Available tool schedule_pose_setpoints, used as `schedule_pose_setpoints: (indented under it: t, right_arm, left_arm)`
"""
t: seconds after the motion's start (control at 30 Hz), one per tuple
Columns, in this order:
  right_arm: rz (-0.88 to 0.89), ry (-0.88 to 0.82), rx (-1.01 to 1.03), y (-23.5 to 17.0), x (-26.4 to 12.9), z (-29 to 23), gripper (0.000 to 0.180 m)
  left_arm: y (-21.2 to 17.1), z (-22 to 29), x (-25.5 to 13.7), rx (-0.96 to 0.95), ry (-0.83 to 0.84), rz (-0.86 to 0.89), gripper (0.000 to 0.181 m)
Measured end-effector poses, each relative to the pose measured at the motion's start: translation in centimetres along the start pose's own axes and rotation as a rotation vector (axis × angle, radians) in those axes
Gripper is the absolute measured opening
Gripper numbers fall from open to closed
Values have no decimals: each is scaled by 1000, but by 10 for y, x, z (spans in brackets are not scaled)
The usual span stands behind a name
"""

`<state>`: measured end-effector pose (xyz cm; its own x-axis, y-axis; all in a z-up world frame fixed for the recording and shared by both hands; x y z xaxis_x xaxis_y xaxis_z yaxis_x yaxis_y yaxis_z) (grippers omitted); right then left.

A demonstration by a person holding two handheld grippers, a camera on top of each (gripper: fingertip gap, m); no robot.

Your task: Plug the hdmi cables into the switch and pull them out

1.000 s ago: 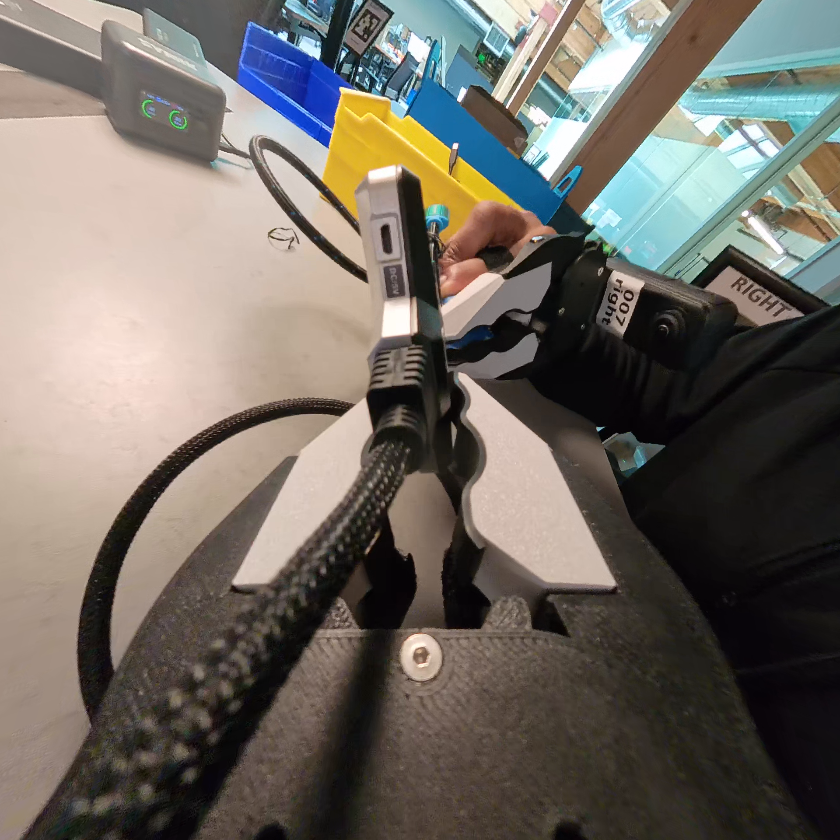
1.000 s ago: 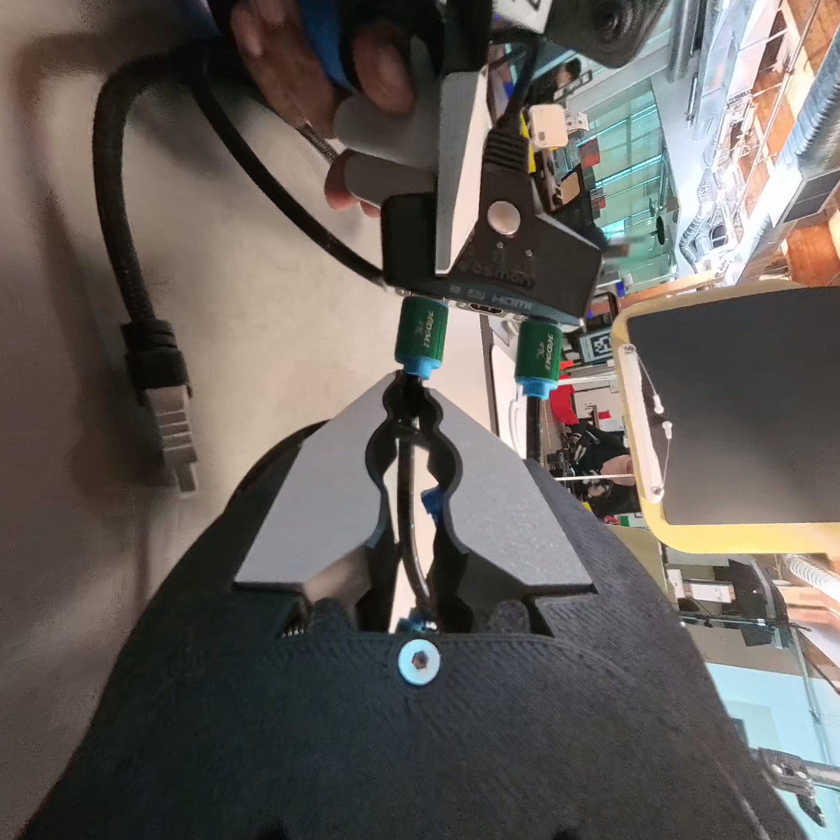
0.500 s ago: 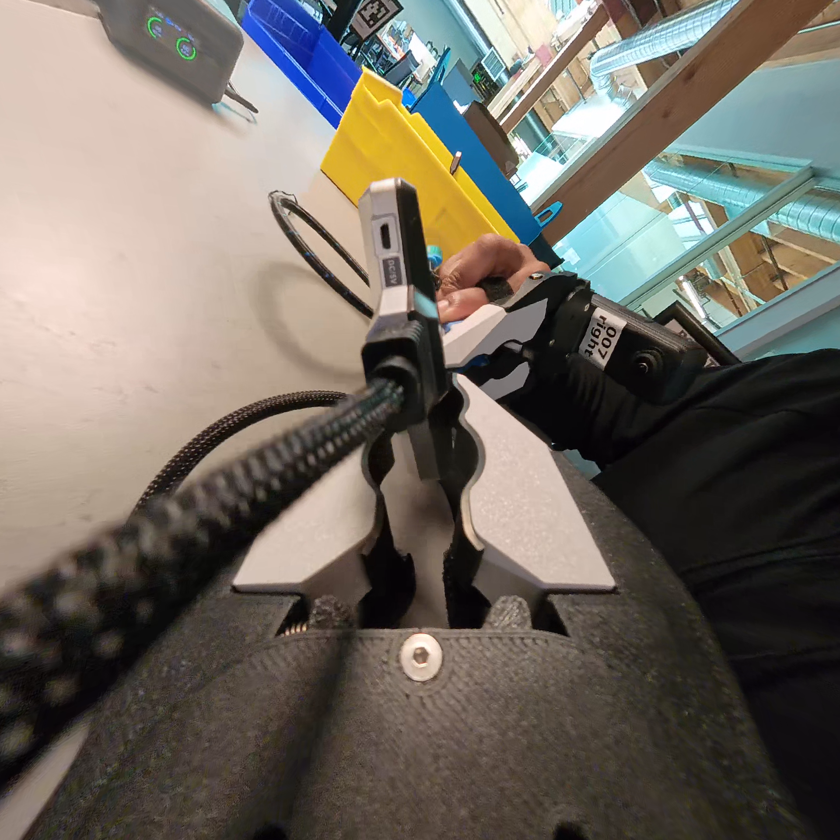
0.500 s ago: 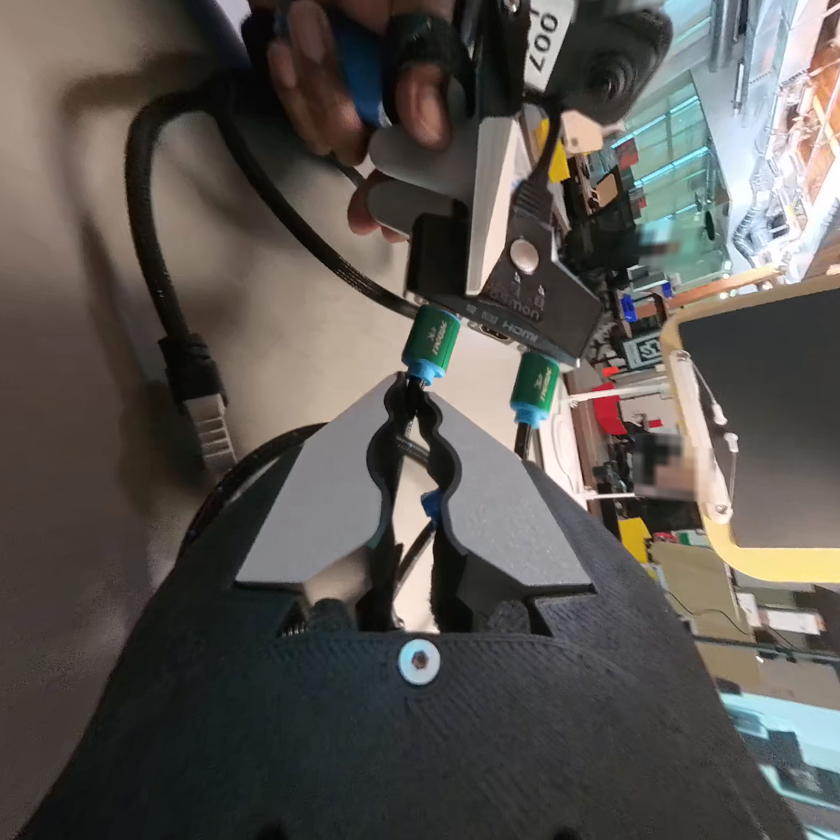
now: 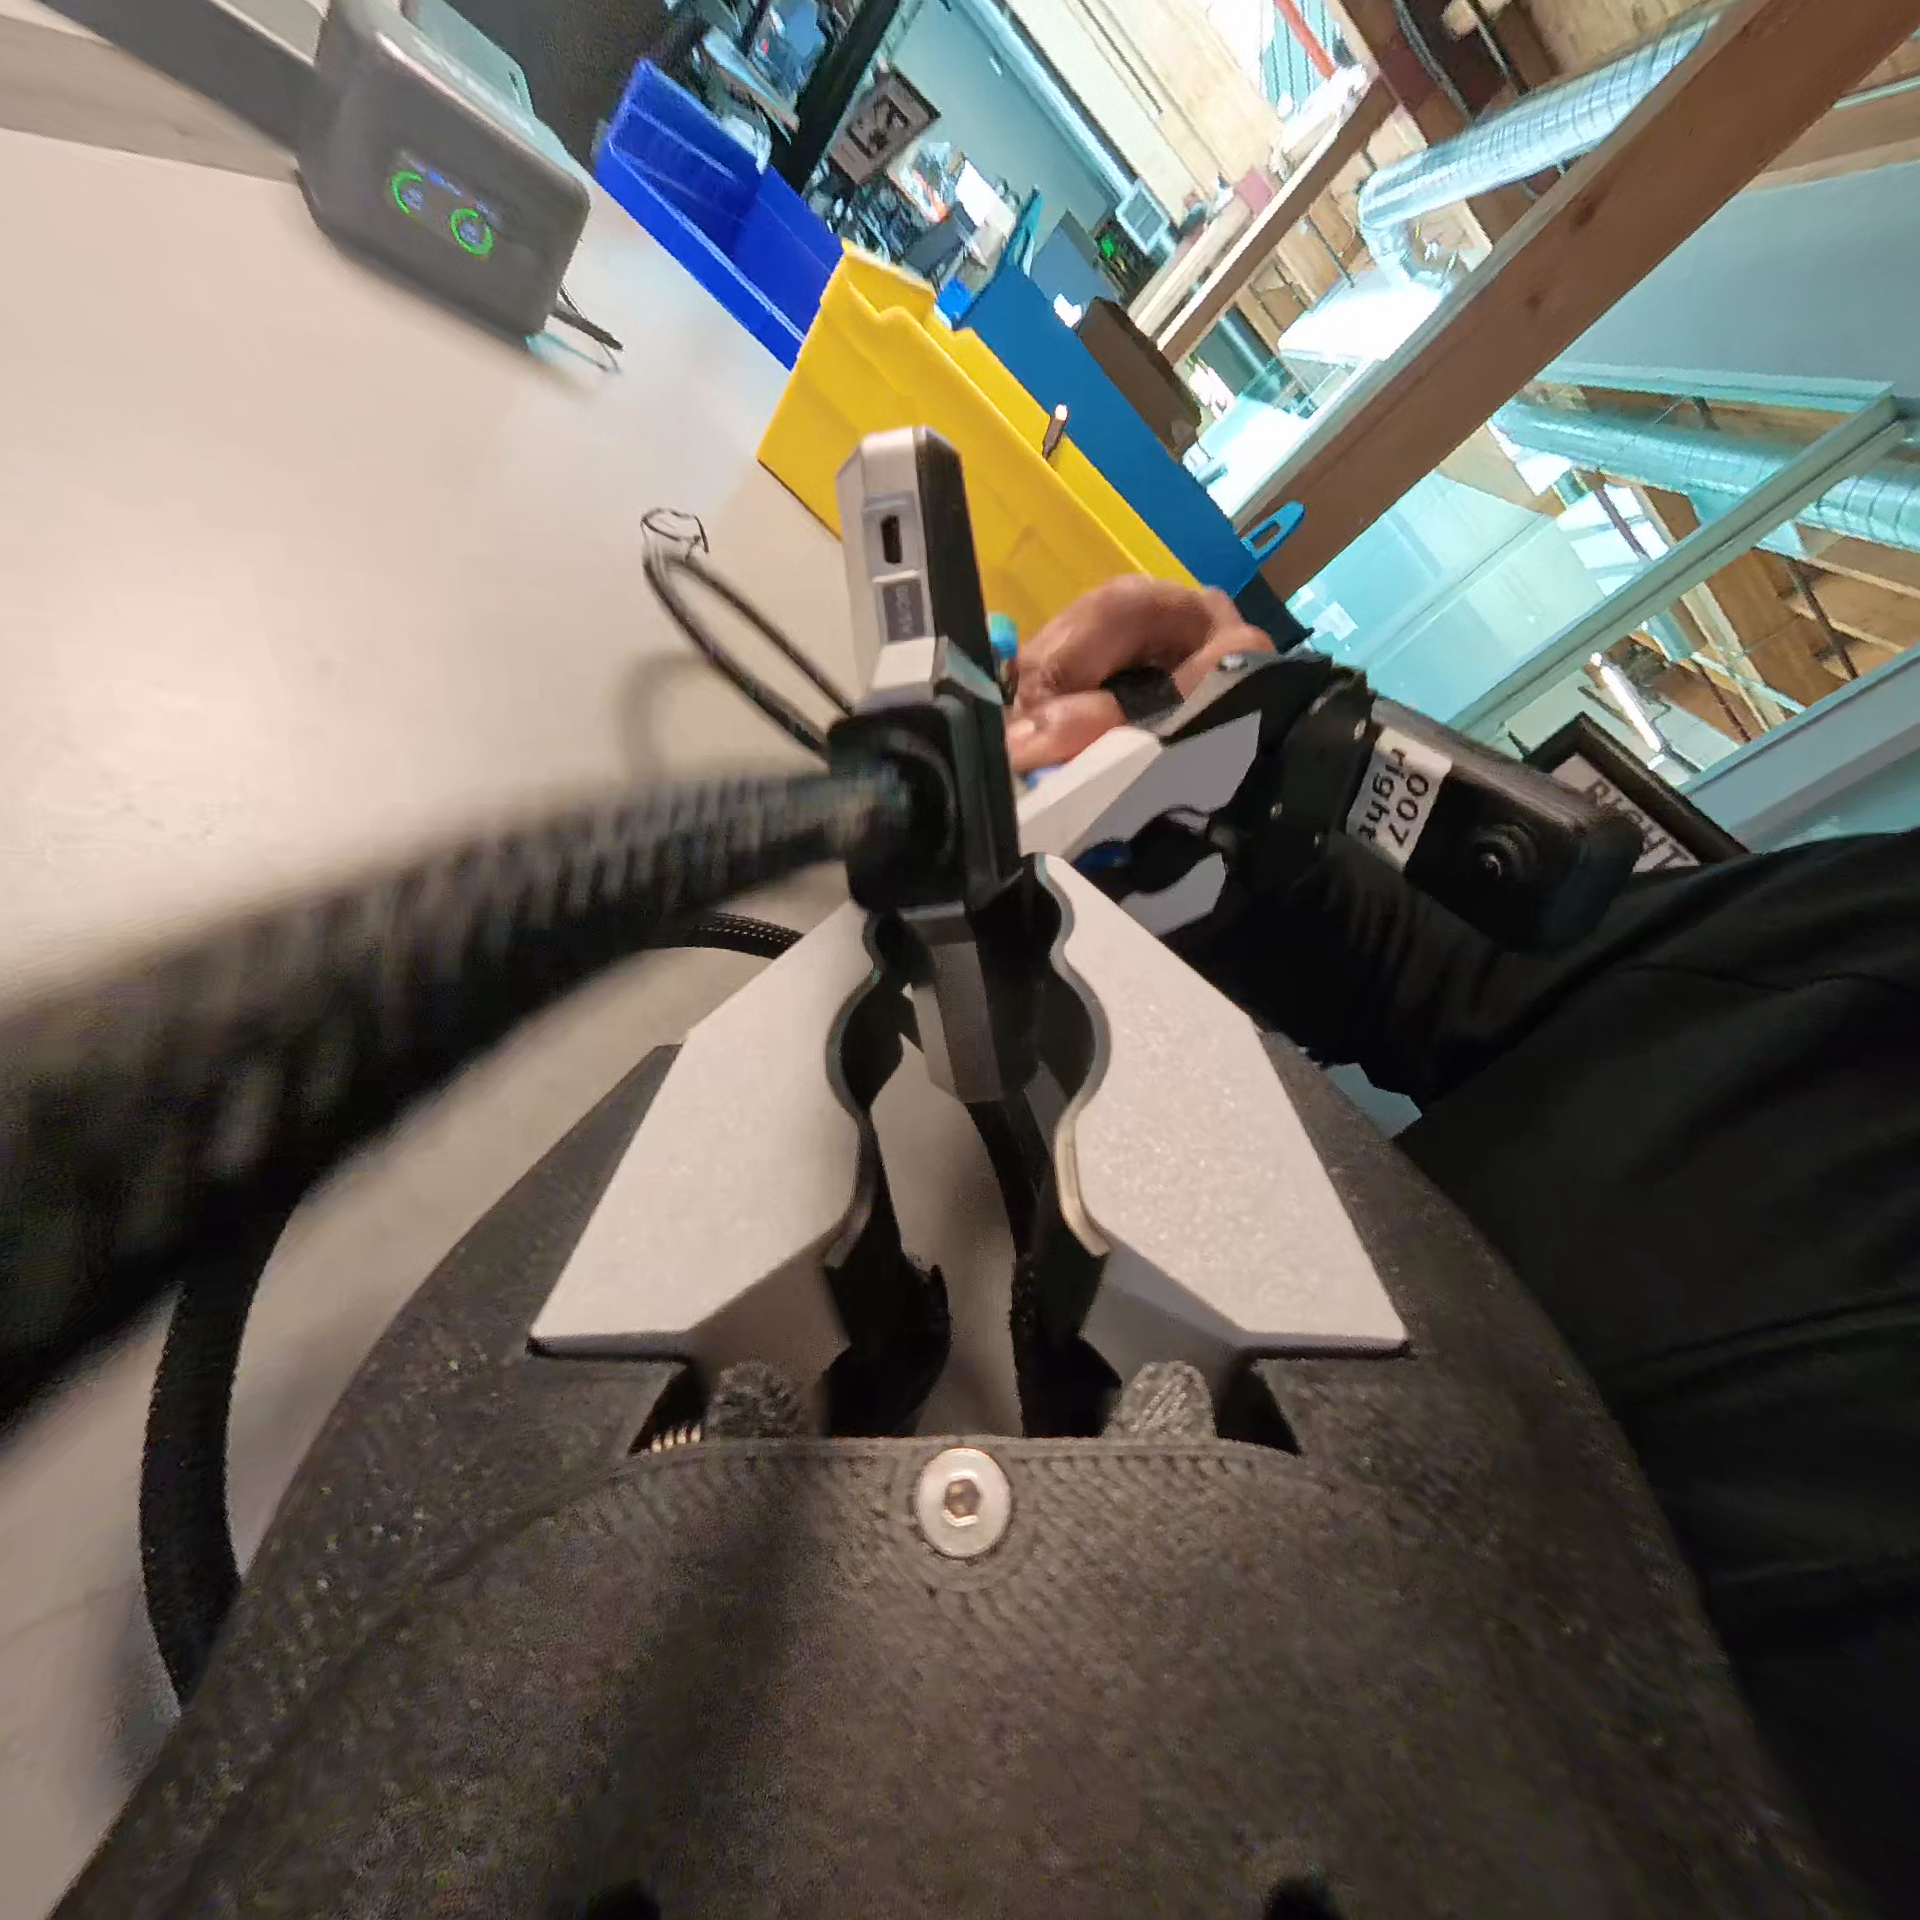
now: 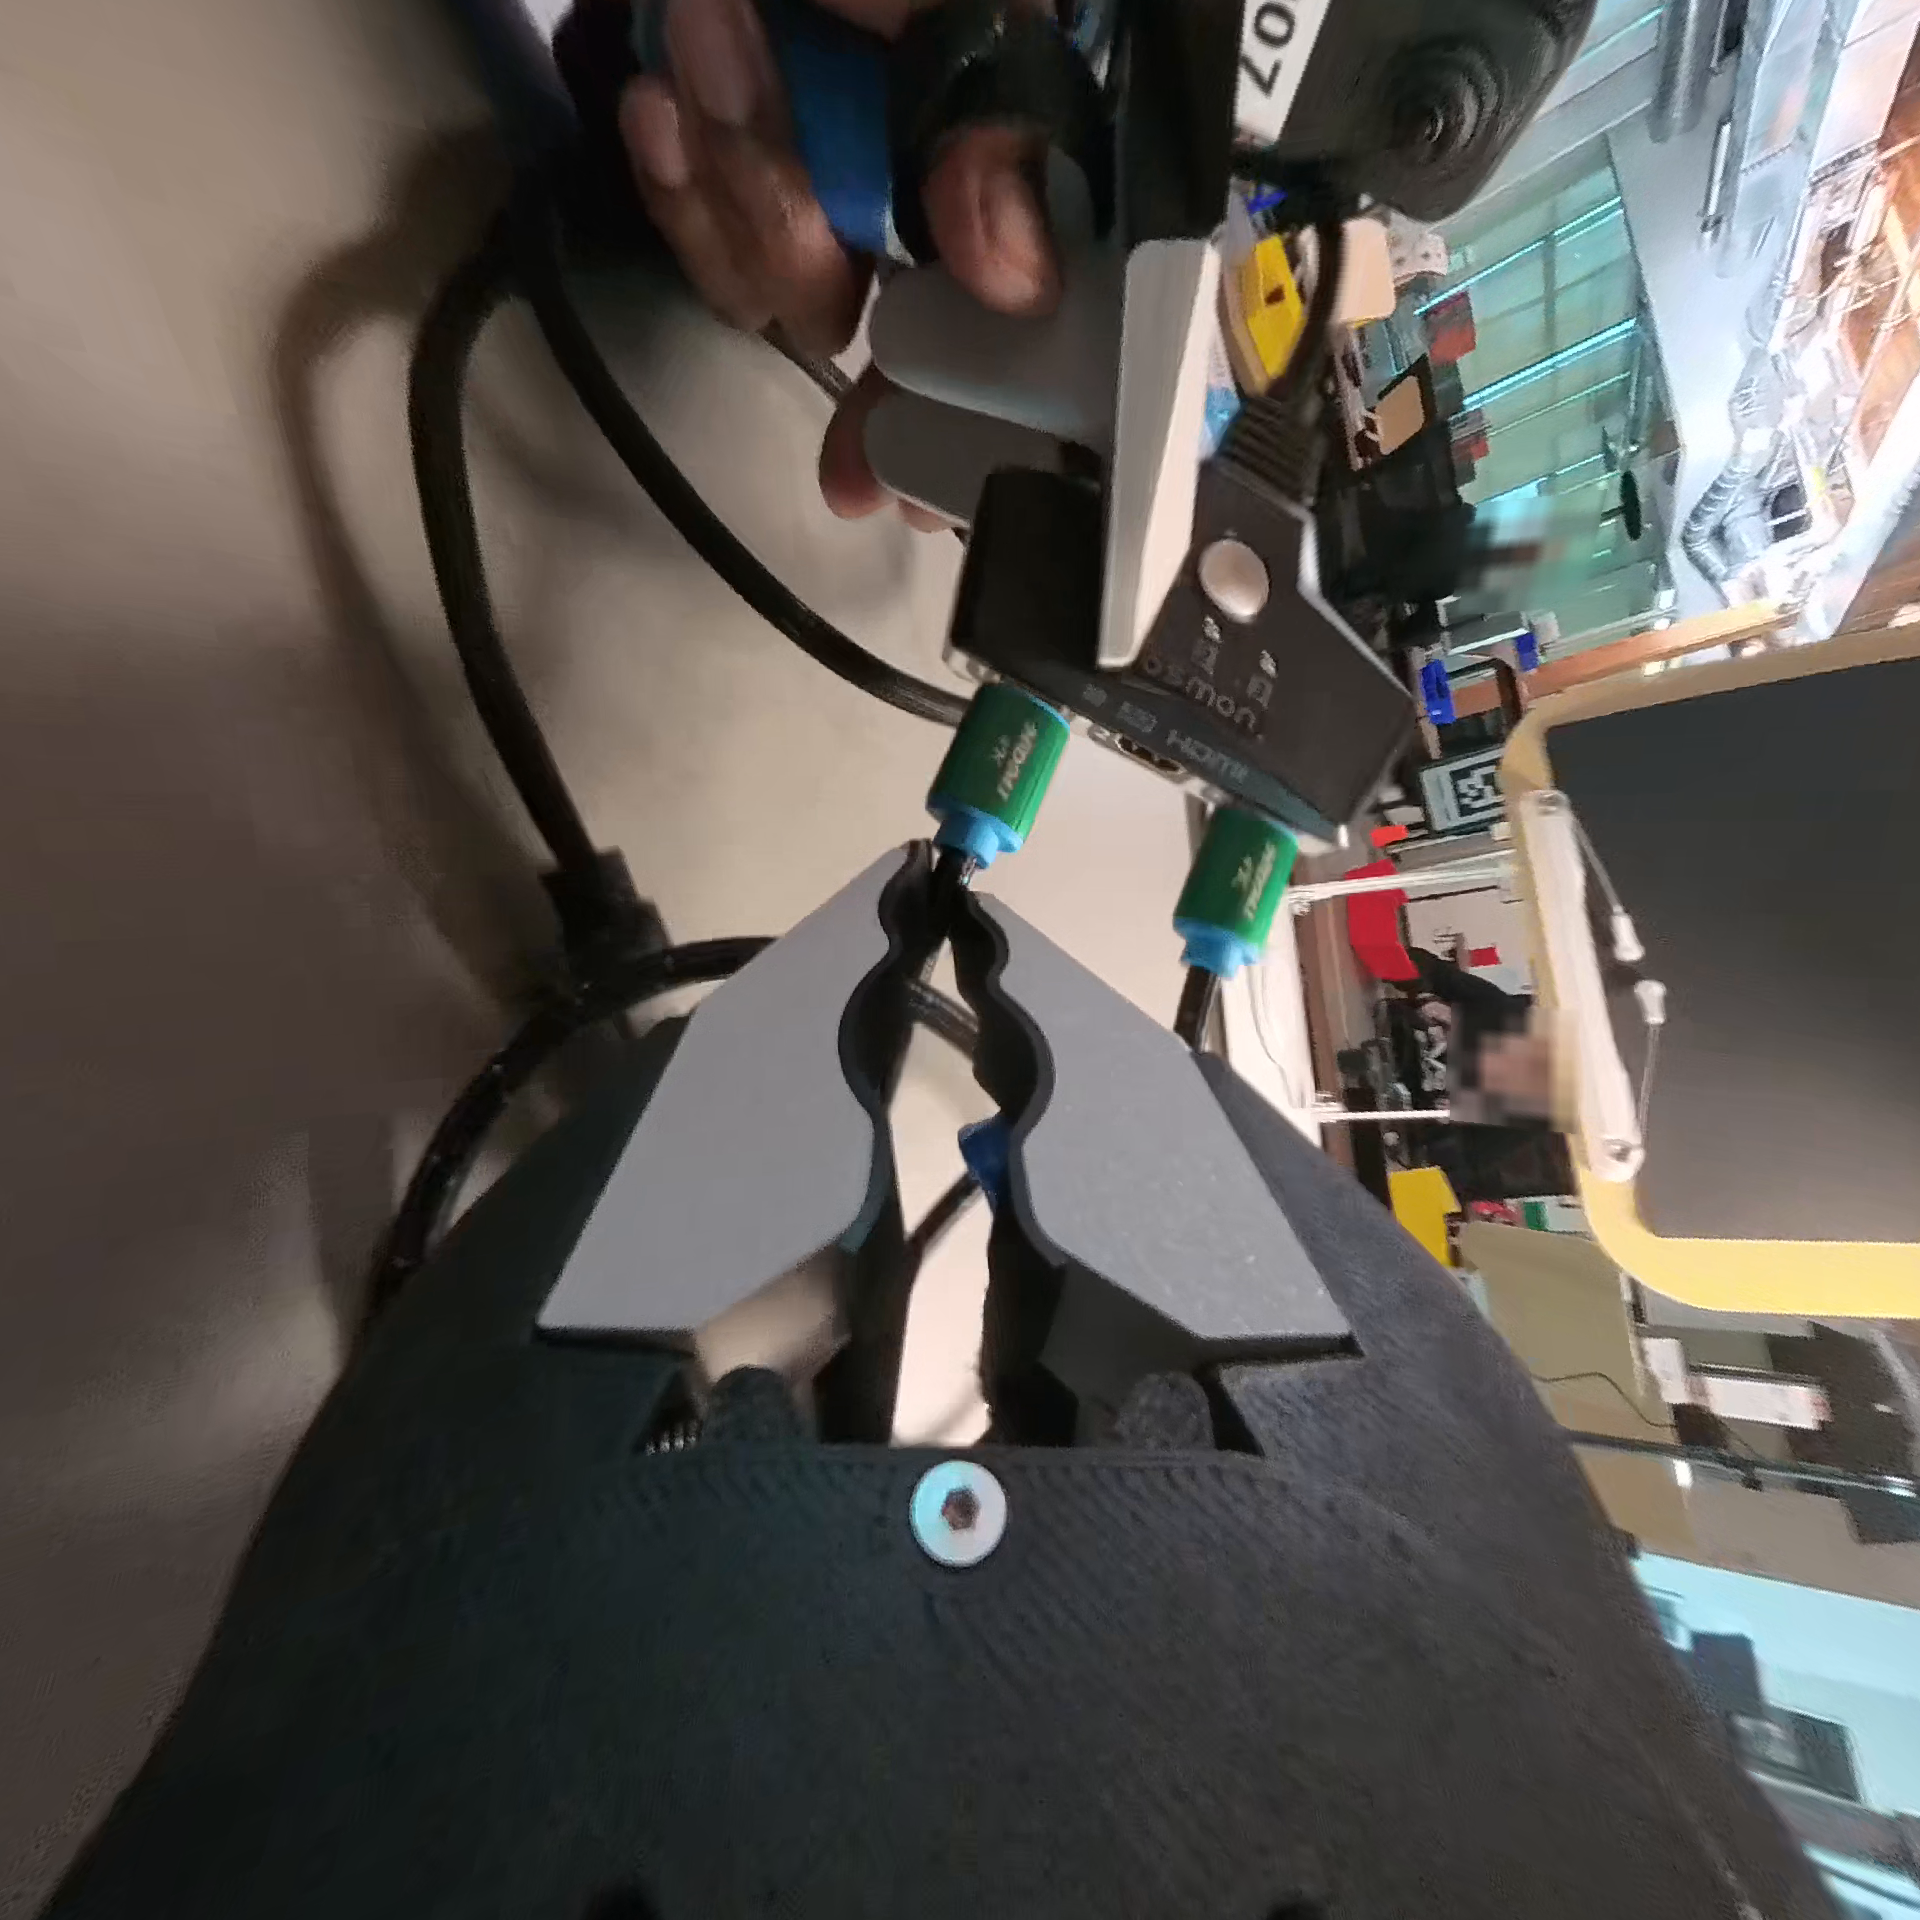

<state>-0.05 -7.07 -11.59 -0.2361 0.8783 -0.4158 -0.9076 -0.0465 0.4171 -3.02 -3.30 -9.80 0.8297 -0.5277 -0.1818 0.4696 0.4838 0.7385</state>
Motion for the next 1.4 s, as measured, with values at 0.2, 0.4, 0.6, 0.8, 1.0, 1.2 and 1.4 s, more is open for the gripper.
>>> schedule_pose_setpoints:
  t: [0.2, 0.4, 0.6, 0.8, 1.0, 1.2, 1.4]
  right_arm:
    - [16, 19, 4, 7, -1, -6, 8]
    - [-1, -24, 7, -1, -6, 9, 8]
    - [-4, -8, -29, 0, -6, 4, 7]
    - [8, 13, -30, 7, -2, -7, 6]
    - [0, -2, -12, 4, -3, -2, 7]
    - [-12, -21, 15, 4, -4, 3, 6]
    - [-9, -11, 29, 0, -5, 4, 6]
  left_arm:
    - [0, 0, -2, -6, -18, -2, 21]
    - [-2, 4, -1, 26, -23, -25, 29]
    - [-4, 3, -1, 18, -22, -35, 29]
    - [-1, -1, -2, -13, -23, -11, 22]
    - [0, -1, -2, -16, -28, -4, 22]
    - [2, -1, -5, -14, -30, 9, 21]
    - [2, -3, -4, -28, -22, 10, 29]
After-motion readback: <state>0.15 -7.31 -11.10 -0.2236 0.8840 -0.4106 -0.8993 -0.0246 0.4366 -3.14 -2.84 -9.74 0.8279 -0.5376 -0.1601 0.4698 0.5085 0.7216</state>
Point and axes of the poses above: each gripper's, where its closed fingertips meet, x out along the fingers, y out of its top, z = x × y across the jaws, the point moved 1 cm from there along -x, back along the fingers, and after that the axes turned 4 degrees about -z, right-handed, at the moved point
